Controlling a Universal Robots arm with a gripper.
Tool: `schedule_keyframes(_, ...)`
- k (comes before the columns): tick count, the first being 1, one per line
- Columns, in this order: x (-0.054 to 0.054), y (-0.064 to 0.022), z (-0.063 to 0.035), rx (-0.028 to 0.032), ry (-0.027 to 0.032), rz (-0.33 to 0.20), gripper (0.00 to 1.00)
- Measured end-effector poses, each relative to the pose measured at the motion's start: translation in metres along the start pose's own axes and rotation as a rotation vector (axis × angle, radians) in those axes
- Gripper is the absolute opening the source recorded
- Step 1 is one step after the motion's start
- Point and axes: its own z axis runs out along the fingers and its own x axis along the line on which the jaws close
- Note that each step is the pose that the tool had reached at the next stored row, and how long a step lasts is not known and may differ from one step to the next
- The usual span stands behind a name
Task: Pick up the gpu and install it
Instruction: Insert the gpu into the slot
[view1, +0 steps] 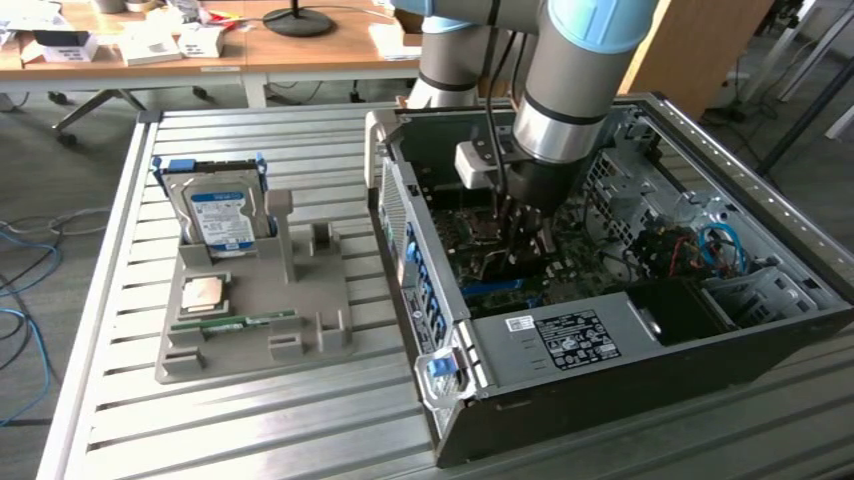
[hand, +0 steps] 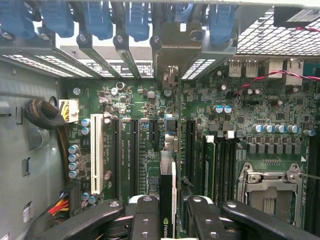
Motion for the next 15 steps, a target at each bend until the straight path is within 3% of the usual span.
schedule_keyframes(15, -0.0003, 0.0012, 0.0019, 0.0008, 0.0, 0.0, 0.26)
